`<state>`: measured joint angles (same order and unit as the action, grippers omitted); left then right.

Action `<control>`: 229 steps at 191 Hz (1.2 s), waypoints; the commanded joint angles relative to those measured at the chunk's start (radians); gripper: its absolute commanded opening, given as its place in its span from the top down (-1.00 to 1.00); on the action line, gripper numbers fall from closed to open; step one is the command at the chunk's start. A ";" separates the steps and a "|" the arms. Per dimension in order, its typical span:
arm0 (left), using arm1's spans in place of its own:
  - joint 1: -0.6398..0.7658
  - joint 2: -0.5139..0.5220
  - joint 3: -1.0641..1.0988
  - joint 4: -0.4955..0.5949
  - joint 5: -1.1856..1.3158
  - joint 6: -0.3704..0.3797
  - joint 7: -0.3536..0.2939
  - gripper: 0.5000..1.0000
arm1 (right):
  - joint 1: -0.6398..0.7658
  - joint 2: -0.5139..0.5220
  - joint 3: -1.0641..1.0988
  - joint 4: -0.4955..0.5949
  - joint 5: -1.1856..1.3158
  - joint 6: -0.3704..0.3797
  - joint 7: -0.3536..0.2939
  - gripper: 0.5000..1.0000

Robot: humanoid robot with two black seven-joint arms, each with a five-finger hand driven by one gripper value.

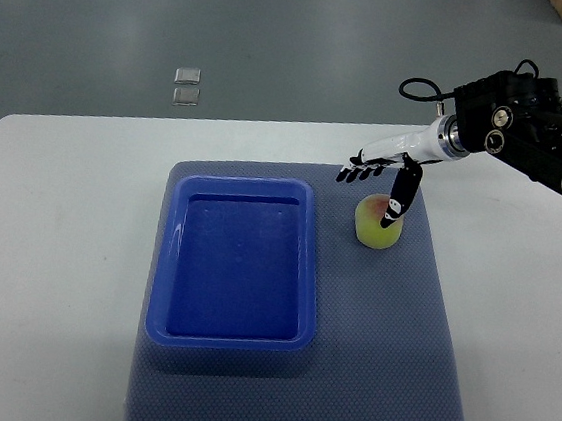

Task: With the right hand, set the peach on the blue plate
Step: 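Close the right hand fingers around the peach, then lift the peach with the right hand and carry it over the blue tray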

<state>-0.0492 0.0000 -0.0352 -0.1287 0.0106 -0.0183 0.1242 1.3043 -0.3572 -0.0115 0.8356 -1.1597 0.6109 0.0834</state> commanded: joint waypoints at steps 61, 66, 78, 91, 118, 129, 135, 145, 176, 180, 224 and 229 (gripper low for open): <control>0.000 0.000 0.003 0.000 0.000 0.001 0.000 -1.00 | -0.016 0.058 -0.044 -0.032 -0.066 0.000 -0.021 -0.69; 0.000 0.000 0.001 0.000 0.000 0.001 0.000 -1.00 | -0.017 0.060 -0.042 -0.033 -0.071 0.000 -0.024 -0.69; 0.000 0.000 0.003 0.000 0.000 0.001 0.000 -1.00 | -0.025 0.060 -0.042 -0.043 -0.080 0.000 -0.027 -0.68; 0.000 0.000 0.003 0.000 0.000 0.001 0.000 -1.00 | -0.027 0.063 -0.044 -0.044 -0.081 0.000 -0.027 -0.67; 0.000 0.000 0.003 0.000 0.000 0.001 0.000 -1.00 | -0.023 0.063 -0.067 -0.046 -0.083 0.000 -0.028 -0.60; 0.000 0.000 0.003 -0.002 0.000 0.001 0.000 -1.00 | -0.023 0.063 -0.071 -0.046 -0.083 -0.007 -0.030 -0.59; 0.000 0.000 0.005 0.000 0.000 0.001 0.000 -1.00 | -0.025 0.063 -0.071 -0.046 -0.083 -0.013 -0.036 -0.58; 0.000 0.000 0.005 0.000 0.000 0.001 0.000 -1.00 | -0.025 0.064 -0.071 -0.046 -0.083 -0.016 -0.037 -0.57; 0.000 0.000 0.003 0.000 0.000 0.001 0.000 -1.00 | -0.031 0.064 -0.091 -0.047 -0.098 -0.049 -0.048 -0.35; 0.000 0.000 0.003 0.000 0.000 0.001 0.000 -1.00 | -0.031 0.064 -0.091 -0.047 -0.101 -0.049 -0.048 -0.33; 0.000 0.000 0.003 0.000 0.000 0.001 0.000 -1.00 | -0.039 0.064 -0.090 -0.066 -0.129 -0.057 -0.047 0.58; 0.000 0.000 0.003 0.000 0.000 0.001 0.000 -1.00 | -0.037 0.063 -0.090 -0.067 -0.129 -0.062 -0.047 0.65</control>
<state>-0.0491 0.0000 -0.0322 -0.1288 0.0108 -0.0168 0.1243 1.2697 -0.2929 -0.1027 0.7778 -1.2849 0.5584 0.0363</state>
